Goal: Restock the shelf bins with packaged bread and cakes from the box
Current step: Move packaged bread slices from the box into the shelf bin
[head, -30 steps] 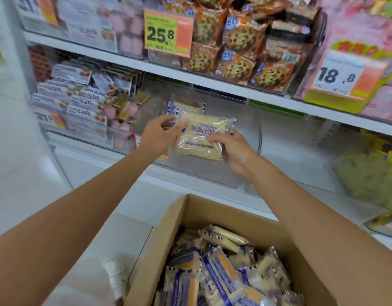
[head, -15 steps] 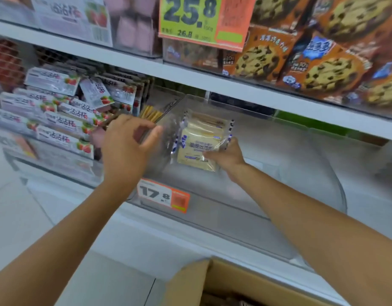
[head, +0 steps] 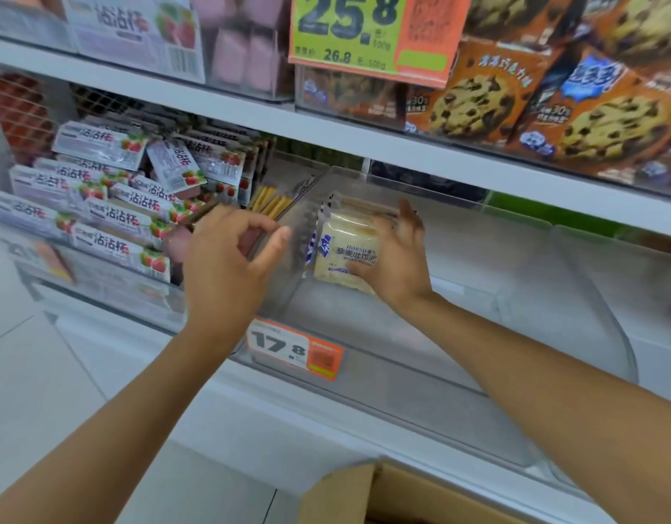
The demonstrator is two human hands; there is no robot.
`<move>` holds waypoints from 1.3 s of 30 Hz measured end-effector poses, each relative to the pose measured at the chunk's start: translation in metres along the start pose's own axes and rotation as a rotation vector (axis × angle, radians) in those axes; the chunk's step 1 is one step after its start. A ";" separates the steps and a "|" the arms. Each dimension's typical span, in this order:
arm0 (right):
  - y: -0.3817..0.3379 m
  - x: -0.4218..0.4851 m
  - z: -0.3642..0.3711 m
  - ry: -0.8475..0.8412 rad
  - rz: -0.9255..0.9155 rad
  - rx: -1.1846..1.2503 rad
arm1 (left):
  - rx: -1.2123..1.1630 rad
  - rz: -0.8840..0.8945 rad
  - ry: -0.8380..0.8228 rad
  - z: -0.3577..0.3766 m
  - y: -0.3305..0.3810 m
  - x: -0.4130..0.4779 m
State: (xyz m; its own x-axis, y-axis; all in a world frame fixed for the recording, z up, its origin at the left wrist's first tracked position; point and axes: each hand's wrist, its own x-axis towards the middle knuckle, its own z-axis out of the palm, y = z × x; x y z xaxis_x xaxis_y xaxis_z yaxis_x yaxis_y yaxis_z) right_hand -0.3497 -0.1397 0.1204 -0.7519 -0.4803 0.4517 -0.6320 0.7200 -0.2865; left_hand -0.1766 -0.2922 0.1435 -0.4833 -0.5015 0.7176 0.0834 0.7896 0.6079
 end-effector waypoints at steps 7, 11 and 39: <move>0.015 0.000 0.006 0.033 -0.366 -0.454 | -0.007 0.012 0.000 0.000 -0.001 0.000; 0.010 0.003 0.008 -0.007 -0.297 -0.421 | -0.004 0.019 -0.006 0.000 0.000 0.000; 0.077 -0.346 -0.180 -0.383 0.177 0.089 | -0.162 -0.400 -0.869 0.006 0.148 -0.236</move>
State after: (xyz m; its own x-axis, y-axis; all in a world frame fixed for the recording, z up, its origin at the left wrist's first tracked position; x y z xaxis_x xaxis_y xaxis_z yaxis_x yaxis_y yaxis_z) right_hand -0.1047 0.1720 0.0942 -0.8549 -0.5166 0.0479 -0.4883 0.7699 -0.4109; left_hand -0.0557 -0.0552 0.0619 -0.9720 -0.2344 -0.0144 -0.1395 0.5270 0.8384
